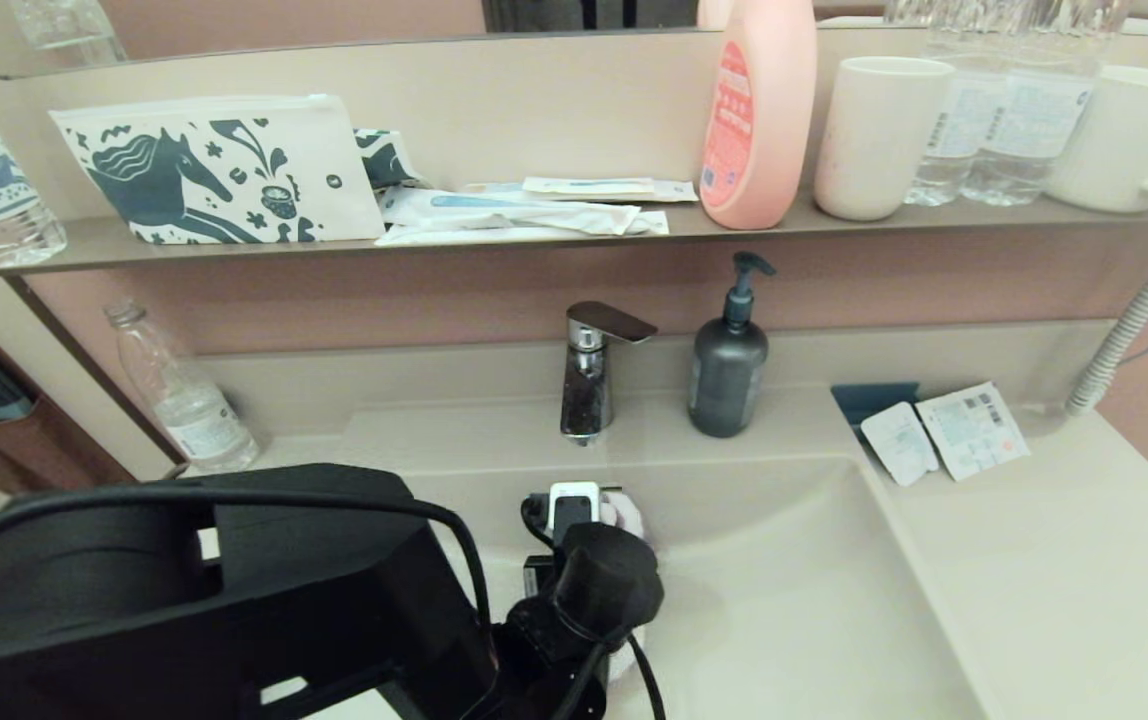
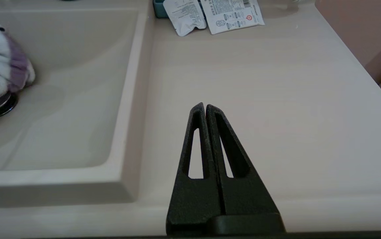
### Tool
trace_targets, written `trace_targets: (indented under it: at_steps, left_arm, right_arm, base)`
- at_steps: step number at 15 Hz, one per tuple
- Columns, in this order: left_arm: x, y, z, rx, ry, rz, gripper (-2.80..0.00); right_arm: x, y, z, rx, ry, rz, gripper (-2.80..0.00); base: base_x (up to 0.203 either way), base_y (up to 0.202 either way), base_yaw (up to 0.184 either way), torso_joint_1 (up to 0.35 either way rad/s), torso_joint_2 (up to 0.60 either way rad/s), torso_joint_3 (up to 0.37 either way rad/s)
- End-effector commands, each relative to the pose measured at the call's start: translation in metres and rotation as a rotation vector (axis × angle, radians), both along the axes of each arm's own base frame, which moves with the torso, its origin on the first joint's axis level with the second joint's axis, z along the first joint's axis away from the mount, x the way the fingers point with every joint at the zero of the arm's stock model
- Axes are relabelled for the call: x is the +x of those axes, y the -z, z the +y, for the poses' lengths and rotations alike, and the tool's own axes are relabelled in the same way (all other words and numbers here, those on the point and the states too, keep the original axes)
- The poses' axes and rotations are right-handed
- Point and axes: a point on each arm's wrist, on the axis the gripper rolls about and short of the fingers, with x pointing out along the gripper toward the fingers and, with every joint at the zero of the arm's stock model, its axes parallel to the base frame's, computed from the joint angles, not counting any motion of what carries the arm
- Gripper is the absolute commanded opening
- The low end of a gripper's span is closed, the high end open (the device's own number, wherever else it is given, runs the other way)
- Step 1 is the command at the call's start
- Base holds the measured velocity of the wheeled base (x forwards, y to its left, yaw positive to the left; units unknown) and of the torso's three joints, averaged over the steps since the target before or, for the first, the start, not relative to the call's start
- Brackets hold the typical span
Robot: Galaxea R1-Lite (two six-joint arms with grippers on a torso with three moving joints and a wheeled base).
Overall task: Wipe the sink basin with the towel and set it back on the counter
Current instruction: Wipe the sink
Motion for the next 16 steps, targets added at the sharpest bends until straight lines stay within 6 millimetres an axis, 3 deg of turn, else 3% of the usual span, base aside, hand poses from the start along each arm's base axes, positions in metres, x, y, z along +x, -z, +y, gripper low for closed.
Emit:
trace_targets:
  at_steps: [1, 7, 13, 16]
  left_arm:
    - [-0.008, -0.015, 0.026, -0.018, -0.033, -0.015, -2.8]
    - [-0.008, -0.012, 0.103, -0.009, -0.116, 0.038, -2.8]
    - [0.015, -0.016, 0.181, 0.009, -0.148, -0.036, -2.8]
    - [0.017, -0.027, 0.191, 0.009, -0.147, -0.084, -2.8]
  right_arm:
    - [0.0, 0.0, 0.0, 0.0, -0.001, 0.001, -2.8]
    - [0.0, 0.0, 0.0, 0.0, 0.0, 0.001, -2.8]
    - [0.0, 0.0, 0.0, 0.0, 0.0, 0.001, -2.8]
    - [0.0, 0.0, 0.0, 0.0, 0.0, 0.001, -2.8]
  base:
    - [0.0, 0.0, 0.0, 0.0, 0.0, 0.0]
    - [0.0, 0.0, 0.0, 0.0, 0.0, 0.0]
    - [0.0, 0.0, 0.0, 0.0, 0.0, 0.0]
    - [0.0, 0.0, 0.0, 0.0, 0.0, 0.0]
